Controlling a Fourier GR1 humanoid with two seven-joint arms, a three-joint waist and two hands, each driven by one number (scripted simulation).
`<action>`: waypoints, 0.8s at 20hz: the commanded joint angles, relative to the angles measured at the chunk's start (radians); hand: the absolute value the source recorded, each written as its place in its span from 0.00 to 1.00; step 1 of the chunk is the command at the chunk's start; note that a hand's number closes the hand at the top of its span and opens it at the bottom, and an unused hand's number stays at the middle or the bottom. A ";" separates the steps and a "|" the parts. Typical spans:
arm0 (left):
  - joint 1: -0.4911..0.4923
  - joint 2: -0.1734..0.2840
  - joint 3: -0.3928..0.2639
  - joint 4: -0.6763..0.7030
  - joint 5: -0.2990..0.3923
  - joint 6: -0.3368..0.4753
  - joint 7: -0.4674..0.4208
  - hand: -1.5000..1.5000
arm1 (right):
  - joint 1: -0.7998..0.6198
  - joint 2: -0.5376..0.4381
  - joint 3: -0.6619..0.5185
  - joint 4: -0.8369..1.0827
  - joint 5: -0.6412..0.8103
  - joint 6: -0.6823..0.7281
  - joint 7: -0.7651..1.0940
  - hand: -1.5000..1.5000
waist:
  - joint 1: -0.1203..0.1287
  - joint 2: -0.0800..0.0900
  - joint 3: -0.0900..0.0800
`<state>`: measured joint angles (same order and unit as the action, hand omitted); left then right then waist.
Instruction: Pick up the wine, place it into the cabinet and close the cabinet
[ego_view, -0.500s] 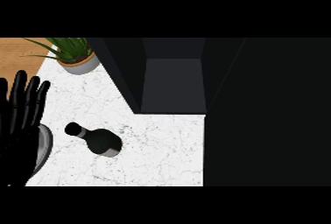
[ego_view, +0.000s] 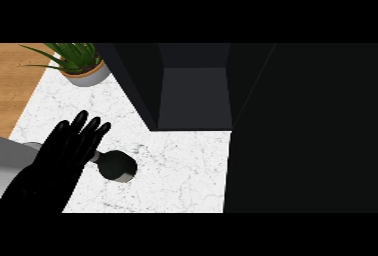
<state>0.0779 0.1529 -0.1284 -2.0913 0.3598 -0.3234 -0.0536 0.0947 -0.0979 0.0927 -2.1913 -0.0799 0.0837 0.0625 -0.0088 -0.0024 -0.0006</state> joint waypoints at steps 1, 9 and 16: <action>0.098 0.042 -0.032 -0.060 0.221 -0.104 0.092 0.00 | 0.083 -0.024 0.050 -0.097 -0.076 0.074 0.038 0.00 | 0.005 -0.005 0.000; 0.151 0.101 0.032 -0.276 0.384 -0.037 0.256 0.00 | 0.013 -0.018 0.062 -0.287 -0.089 -0.007 0.303 0.00 | 0.012 0.001 0.000; 0.173 0.098 -0.012 -0.444 0.370 0.055 0.339 0.00 | 0.005 -0.026 0.077 -0.320 -0.059 -0.019 0.364 0.00 | 0.014 -0.001 0.001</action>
<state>0.2454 0.2293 -0.1636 -2.3310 0.6669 -0.3244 0.2152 0.1071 -0.1154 0.1605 -2.4314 -0.1416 0.0827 0.3450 0.0050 -0.0028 0.0000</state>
